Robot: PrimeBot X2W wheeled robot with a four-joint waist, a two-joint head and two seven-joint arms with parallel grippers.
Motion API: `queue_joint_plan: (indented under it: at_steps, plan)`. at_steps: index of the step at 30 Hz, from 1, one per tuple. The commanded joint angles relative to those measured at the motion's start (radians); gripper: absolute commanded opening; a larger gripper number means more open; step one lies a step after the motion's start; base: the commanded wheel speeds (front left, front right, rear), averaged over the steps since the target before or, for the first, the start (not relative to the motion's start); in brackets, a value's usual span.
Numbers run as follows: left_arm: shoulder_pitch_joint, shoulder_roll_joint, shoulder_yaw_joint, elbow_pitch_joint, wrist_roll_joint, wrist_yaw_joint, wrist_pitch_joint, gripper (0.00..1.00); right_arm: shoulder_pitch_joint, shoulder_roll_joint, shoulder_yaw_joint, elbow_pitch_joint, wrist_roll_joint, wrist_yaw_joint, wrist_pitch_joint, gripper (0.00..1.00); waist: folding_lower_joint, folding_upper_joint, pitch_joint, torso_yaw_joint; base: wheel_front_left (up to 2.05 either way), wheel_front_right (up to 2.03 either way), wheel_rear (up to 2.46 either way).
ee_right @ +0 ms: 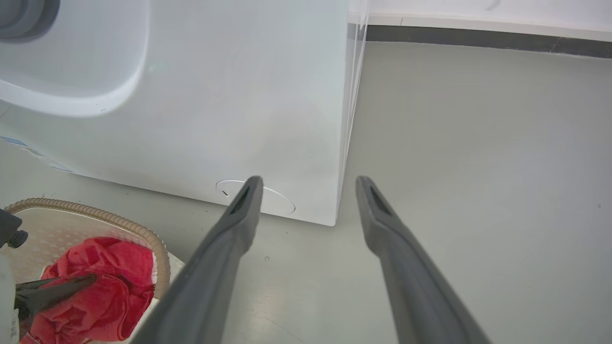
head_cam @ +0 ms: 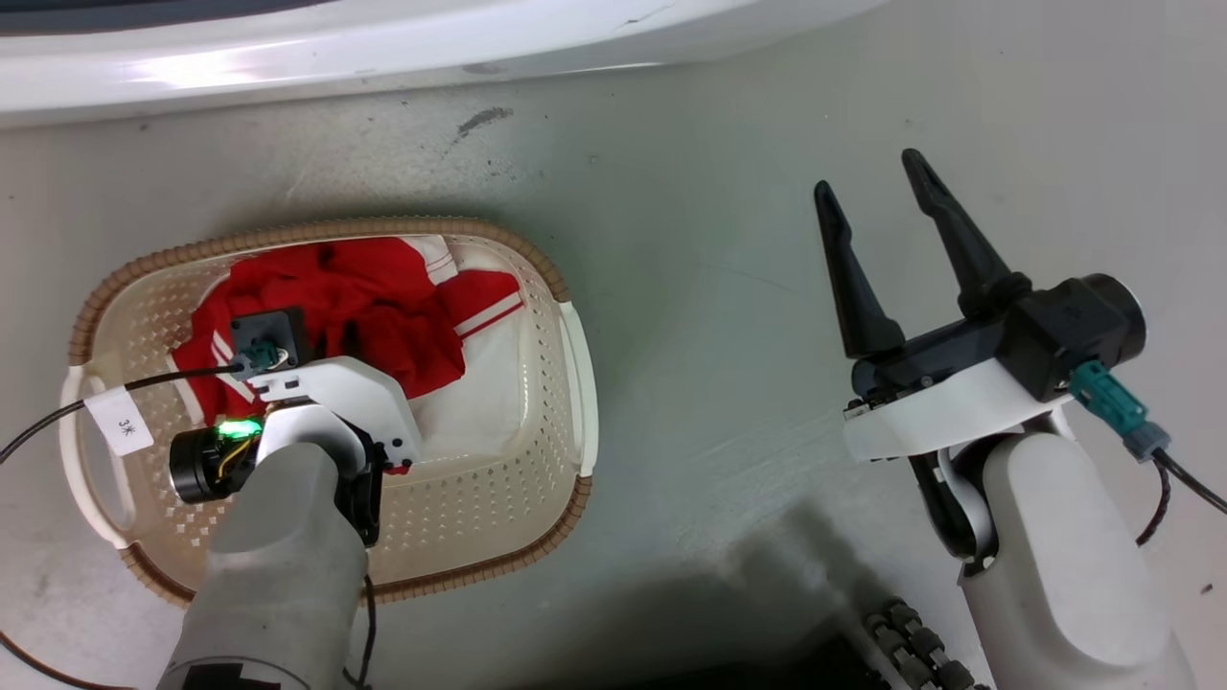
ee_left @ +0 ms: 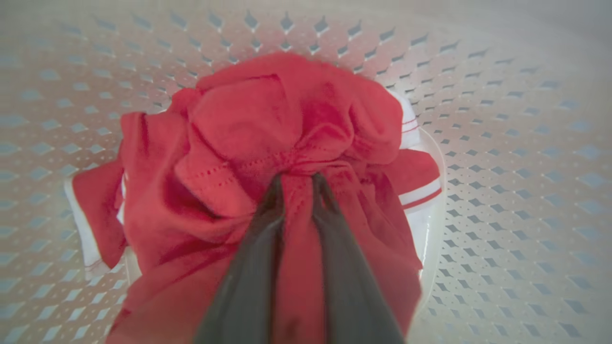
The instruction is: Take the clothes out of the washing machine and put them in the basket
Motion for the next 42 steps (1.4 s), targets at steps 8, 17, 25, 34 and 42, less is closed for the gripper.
queue_joint_plan:
  at_steps: [8, 17, 25, 34, 42]
  plan:
    - [0.067, -0.040, 0.013, -0.021, -0.021, 0.008, -0.002, 1.00, 0.031, 0.001, -0.070, 0.011, -0.035, -0.001, -0.005, 1.00, -0.0002, -0.0001, -0.128, 0.064, 0.00, 0.00, 0.00]
    - [0.206, -0.068, 0.008, -0.227, -0.034, -0.016, -0.002, 1.00, 0.125, 0.001, -0.155, 0.012, -0.091, -0.001, -0.002, 1.00, -0.0002, -0.0001, -0.299, 0.177, 0.00, 0.00, 0.00]
    - [0.311, -0.068, -0.068, -0.447, -0.089, -0.011, -0.002, 1.00, 0.204, 0.000, -0.198, -0.014, -0.113, -0.001, 0.033, 1.00, -0.0002, -0.0001, -0.436, 0.239, 0.00, 0.00, 0.00]
    - [0.409, -0.068, -0.099, -0.710, -0.005, 0.000, -0.002, 1.00, 0.300, 0.000, -0.227, -0.053, -0.107, -0.001, 0.059, 1.00, -0.0002, -0.0001, -0.593, 0.253, 0.00, 0.00, 0.00]
    - [0.457, -0.064, -0.100, -0.833, 0.104, 0.000, -0.003, 1.00, 0.363, 0.001, -0.231, -0.084, -0.106, -0.001, 0.073, 1.00, -0.0002, -0.0001, -0.702, 0.246, 0.00, 0.00, 0.00]
